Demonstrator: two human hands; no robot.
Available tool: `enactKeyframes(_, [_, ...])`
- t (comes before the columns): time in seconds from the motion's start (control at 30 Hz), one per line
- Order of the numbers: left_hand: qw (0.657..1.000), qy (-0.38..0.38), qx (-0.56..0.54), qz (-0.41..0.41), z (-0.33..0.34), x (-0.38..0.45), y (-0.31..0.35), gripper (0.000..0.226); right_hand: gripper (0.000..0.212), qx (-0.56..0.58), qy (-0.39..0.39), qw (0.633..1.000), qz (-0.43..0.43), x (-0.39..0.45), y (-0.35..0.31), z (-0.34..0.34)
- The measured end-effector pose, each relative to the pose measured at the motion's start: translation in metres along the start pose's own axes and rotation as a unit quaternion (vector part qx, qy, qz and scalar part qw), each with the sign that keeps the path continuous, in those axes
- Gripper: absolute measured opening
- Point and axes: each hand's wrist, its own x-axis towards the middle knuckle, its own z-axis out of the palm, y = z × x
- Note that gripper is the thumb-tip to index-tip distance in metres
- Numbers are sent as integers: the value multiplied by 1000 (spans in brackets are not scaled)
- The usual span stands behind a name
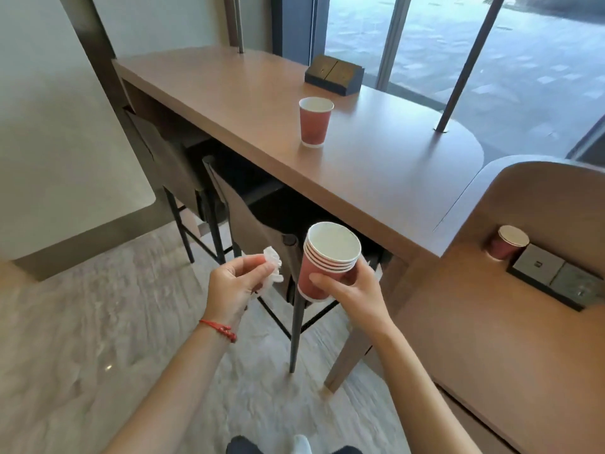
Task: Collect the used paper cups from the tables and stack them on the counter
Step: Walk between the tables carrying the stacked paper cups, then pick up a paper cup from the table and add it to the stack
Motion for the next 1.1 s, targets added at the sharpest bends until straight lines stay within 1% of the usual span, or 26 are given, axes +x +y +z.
enactKeyframes(0.23, [999, -10, -21, 44, 38, 86, 43, 10, 58, 13, 19, 999, -47, 106, -35, -16])
enactKeyframes(0.4, [995, -56, -50, 61, 56, 153, 68, 10, 56, -2, 59, 995, -76, 176, -61, -12])
enactKeyframes(0.5, [993, -83, -74, 50, 61, 193, 84, 10, 55, -9, 83, 993, -87, 217, -81, -8])
enactKeyframes(0.67, [988, -120, -77, 51, 69, 247, 108, 17, 47, -24, 119, 987, -105, 279, -113, -2])
enactKeyframes(0.8, [987, -138, -78, 36, 75, 272, 112, 14, 49, -47, 149, 982, -111, 313, -125, 3])
enactKeyframes(0.93, [987, -137, -77, 20, 76, 290, 107, 11, 50, -74, 165, 979, -98, 333, -120, 9])
enactKeyframes(1.03, [988, -137, -76, 10, 75, 301, 103, 11, 51, -86, 176, 976, -94, 341, -113, 12])
enactKeyframes(1.1, [987, -138, -79, 3, 74, 306, 101, 15, 48, -104, 180, 974, -91, 345, -107, 12])
